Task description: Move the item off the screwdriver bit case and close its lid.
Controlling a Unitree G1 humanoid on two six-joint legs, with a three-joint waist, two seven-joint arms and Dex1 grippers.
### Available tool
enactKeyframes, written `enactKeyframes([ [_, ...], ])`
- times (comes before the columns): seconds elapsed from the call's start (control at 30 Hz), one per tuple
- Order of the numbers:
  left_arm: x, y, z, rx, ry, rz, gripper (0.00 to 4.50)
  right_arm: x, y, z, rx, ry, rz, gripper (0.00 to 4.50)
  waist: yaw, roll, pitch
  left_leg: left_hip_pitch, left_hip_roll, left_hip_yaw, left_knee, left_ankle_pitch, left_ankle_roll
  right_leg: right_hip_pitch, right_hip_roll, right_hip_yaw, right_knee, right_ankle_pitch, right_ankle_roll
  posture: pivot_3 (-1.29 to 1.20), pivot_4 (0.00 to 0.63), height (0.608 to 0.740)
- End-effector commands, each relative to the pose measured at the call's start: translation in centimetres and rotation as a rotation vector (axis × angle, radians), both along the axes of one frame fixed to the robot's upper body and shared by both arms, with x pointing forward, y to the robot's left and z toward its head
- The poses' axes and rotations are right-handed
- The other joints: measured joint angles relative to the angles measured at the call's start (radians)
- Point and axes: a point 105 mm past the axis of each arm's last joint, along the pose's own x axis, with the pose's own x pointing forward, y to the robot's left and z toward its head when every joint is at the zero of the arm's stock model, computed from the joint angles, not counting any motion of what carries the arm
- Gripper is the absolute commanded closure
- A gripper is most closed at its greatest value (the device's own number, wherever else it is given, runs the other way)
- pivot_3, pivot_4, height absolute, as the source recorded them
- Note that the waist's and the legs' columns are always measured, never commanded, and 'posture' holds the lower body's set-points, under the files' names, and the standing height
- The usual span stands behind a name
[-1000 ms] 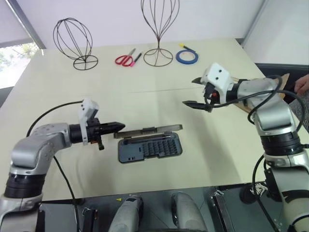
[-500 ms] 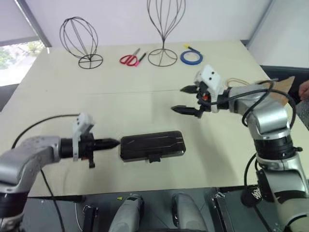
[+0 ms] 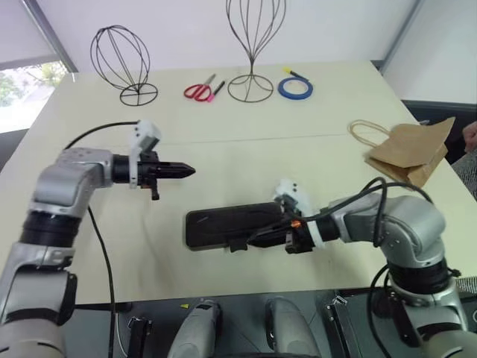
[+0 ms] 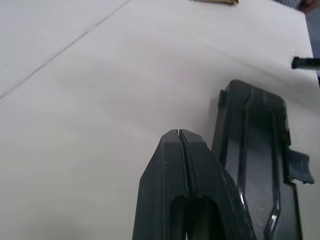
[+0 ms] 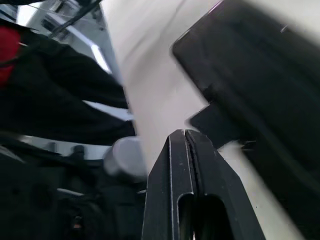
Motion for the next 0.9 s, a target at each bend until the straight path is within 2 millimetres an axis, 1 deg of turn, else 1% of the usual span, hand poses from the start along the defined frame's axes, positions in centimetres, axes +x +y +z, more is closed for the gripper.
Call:
enactKeyframes([
  [0.03,0.4,-1.3,-0.6,0.024,0.004,-0.063,4.50,0.2,0.9,0.0,0.044,0.036,-0.030,4.49,0.000,0.000,0.000,0.000,0.000,0.000,0.000,0.000,0.000,0.000,0.000,0.000,0.000,0.000,0.000,0.00,0.150,0.740],
  [0.1,0.6,-2.2,-1.4,0.032,0.021,-0.091,4.50,0.2,1.4,-0.1,0.069,0.059,-0.044,4.49,0.000,0.000,0.000,0.000,0.000,0.000,0.000,0.000,0.000,0.000,0.000,0.000,0.000,0.000,0.000,0.00,0.150,0.740],
  [0.17,0.7,-2.6,-1.8,0.034,0.029,-0.107,4.50,0.2,1.7,-0.2,0.073,0.066,-0.055,4.49,-0.001,-0.001,0.000,0.000,0.000,0.000,0.000,0.000,0.000,0.000,0.000,0.000,0.000,0.000,0.000,0.00,0.150,0.740],
  [0.27,0.7,-3.7,-2.4,0.038,0.041,-0.139,4.50,-0.3,2.2,-0.5,0.074,0.079,-0.063,4.49,-0.001,-0.001,0.000,0.000,0.000,0.000,0.000,0.000,0.000,0.000,0.000,0.000,0.000,0.000,0.000,0.00,0.150,0.740],
  [0.4,0.5,-5.2,-3.6,0.053,0.051,-0.190,4.50,-0.6,2.3,-2.4,0.041,0.120,-0.155,4.49,0.001,-0.001,0.000,0.000,0.000,-0.001,0.000,0.000,0.000,0.000,0.000,0.000,0.000,0.000,0.000,0.00,0.150,0.740],
  [0.57,0.5,-6.4,-3.8,0.058,0.032,-0.222,4.50,-0.2,2.3,-3.3,0.033,0.167,-0.253,4.49,-0.003,-0.001,0.000,0.000,0.000,-0.001,0.001,0.000,0.000,0.000,0.000,0.001,0.001,0.001,0.001,0.00,0.150,0.740],
  [0.67,0.2,-7.0,-4.1,0.068,0.027,-0.248,4.50,0.3,2.2,-3.6,0.016,0.172,-0.305,4.49,-0.003,-0.001,0.000,0.000,0.000,0.000,0.001,0.000,0.000,0.000,0.000,0.001,0.001,0.001,0.001,0.00,0.150,0.740],
  [0.9,-0.1,-7.4,-4.7,0.076,0.031,-0.268,4.50,0.5,1.9,-3.5,-0.002,0.165,-0.343,4.49,-0.003,-0.001,0.000,0.000,0.000,0.000,0.001,0.000,0.000,0.000,0.000,0.001,0.001,0.001,0.001,0.00,0.150,0.740],
])
